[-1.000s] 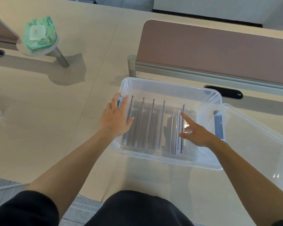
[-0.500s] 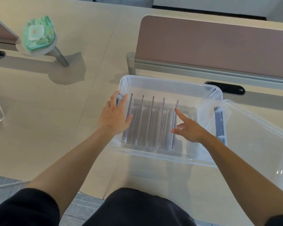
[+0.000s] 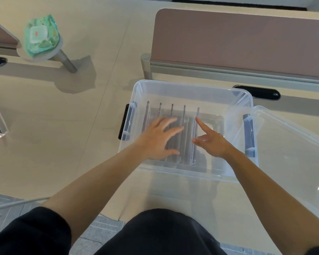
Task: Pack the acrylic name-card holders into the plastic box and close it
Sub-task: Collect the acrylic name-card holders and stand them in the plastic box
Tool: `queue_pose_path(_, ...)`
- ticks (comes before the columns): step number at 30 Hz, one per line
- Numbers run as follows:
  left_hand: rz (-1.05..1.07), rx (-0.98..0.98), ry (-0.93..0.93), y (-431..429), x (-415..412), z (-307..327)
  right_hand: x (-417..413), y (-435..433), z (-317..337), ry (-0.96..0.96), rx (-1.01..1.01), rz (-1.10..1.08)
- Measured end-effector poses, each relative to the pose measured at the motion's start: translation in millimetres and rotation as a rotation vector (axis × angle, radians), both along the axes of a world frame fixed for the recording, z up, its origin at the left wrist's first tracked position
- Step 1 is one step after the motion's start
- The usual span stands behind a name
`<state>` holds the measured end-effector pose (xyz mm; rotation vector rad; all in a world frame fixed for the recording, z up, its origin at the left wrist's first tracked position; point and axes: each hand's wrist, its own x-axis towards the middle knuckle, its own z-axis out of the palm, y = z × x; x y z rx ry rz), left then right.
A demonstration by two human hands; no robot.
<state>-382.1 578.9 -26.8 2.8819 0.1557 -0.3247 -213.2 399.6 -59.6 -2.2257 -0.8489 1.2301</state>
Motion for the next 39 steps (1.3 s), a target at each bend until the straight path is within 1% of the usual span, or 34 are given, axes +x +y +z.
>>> queue_pose_path(2, -0.029, -0.030, 0.113, -9.8, 9.8, -10.6, -0.1, -1.4, -1.0, 0.013, 0.012, -0.008)
queue_pose_path(4, -0.018, -0.047, 0.177, -14.0, 16.6, -19.0, 0.9, -1.6, -1.9, 0.026, 0.019, -0.010)
queue_pose_path(10, 0.034, -0.090, 0.229, -16.4, 18.1, -22.2, 0.8, -3.9, -0.1, 0.022, 0.022, -0.026)
queue_pose_path(24, 0.080, -0.101, 0.225, -18.0, 18.4, -25.2, -2.6, -2.8, -2.8, -0.011, 0.030, -0.014)
queue_pose_path(29, 0.105, -0.146, 0.226, -18.2, 17.5, -22.2, -1.9, -1.6, -3.3, 0.012, 0.032, 0.007)
queue_pose_path(33, 0.116, -0.178, 0.212, -17.4, 17.2, -22.3, -2.7, 0.6, -5.8, -0.010, 0.041, 0.021)
queue_pose_path(39, 0.125, -0.188, 0.204, -16.9, 17.2, -24.0, -2.7, 1.0, -7.2, 0.016, 0.029, 0.013)
